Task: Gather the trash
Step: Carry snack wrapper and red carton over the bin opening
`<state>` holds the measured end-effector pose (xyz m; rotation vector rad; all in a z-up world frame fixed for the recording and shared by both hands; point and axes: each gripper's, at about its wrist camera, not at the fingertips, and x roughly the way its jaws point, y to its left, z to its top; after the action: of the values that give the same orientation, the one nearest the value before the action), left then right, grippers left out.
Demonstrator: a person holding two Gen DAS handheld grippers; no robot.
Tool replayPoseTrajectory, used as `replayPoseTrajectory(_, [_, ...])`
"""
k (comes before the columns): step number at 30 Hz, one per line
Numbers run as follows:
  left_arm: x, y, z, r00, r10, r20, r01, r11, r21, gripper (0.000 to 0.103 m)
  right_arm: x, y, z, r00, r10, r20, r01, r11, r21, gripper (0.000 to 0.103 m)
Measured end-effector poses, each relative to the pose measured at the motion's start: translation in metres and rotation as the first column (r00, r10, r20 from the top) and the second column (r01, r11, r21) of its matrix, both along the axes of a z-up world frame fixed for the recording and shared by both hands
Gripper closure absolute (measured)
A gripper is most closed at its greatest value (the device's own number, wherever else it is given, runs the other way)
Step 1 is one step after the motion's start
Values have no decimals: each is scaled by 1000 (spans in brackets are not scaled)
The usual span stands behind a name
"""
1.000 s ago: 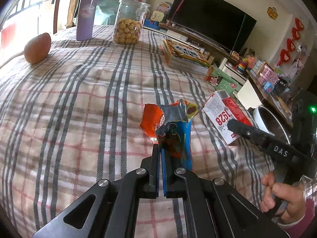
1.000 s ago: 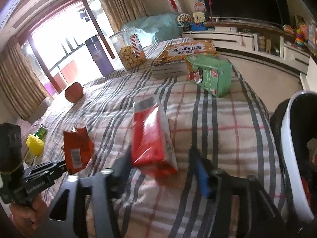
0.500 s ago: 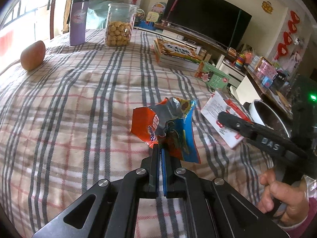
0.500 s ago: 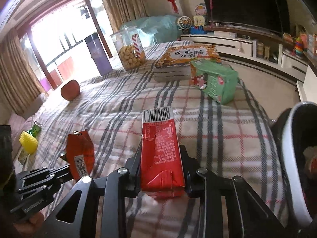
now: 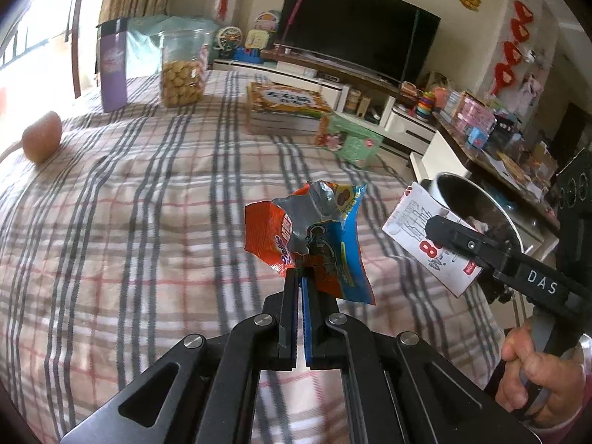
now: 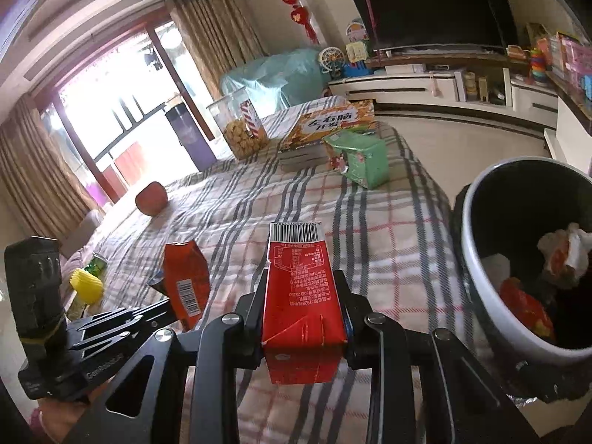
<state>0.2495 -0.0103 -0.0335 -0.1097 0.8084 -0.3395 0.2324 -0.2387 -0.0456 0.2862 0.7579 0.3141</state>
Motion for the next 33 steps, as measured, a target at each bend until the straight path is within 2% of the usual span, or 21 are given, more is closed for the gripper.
replayPoseTrajectory(18, [-14,-50,18,992,-118,41,116,992,47,103,-37,-48,19,995,-87,50,85,995,43,73])
replayPoseTrajectory(33, [-16,-65,16,989,-141,32,140,989,55,103,-46,-64,14,993,-113,41,111,992,57,73])
